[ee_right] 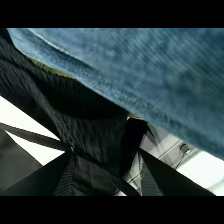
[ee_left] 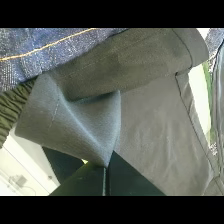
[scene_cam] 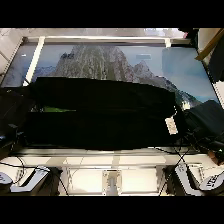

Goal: Fold the clothes and pants, and hang the long-sleeved shirts on hangers.

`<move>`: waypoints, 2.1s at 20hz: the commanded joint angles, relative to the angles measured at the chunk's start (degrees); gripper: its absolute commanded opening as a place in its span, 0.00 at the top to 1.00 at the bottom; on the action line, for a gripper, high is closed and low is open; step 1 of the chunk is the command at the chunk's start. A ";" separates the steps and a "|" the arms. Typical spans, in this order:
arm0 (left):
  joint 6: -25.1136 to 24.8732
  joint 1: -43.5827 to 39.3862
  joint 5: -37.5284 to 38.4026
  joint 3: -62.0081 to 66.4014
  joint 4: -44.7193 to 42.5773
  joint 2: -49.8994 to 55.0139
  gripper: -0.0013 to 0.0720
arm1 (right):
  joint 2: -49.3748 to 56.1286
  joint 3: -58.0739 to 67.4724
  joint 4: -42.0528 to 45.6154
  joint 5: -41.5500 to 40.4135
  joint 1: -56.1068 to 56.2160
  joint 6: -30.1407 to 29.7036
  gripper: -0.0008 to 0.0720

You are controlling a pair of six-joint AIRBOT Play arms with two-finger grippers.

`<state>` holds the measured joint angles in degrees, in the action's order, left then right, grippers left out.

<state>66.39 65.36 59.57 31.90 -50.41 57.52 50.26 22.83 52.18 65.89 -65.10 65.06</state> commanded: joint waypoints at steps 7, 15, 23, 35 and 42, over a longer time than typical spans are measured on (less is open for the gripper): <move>-0.02 0.00 0.00 0.07 -0.09 -0.04 0.97 | 6.54 0.02 -4.68 -6.47 9.84 -3.02 0.89; -0.37 -0.81 4.28 14.82 -5.09 0.00 0.98 | 0.61 14.45 -0.31 19.28 9.75 0.66 0.96; 14.45 -29.79 -3.76 38.64 -17.62 13.35 0.98 | 5.53 29.20 -6.73 1.49 28.15 12.50 0.96; 32.28 -43.12 -9.18 74.23 -24.96 52.19 0.98 | 35.91 46.07 -7.17 -20.63 39.12 24.70 0.96; 32.41 -44.68 -20.96 74.23 -21.11 54.10 0.97 | 43.65 47.54 -7.63 -37.20 43.93 30.47 0.95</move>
<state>98.26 21.34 44.05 105.62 -74.28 110.43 91.11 69.78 44.64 37.47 -23.46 93.32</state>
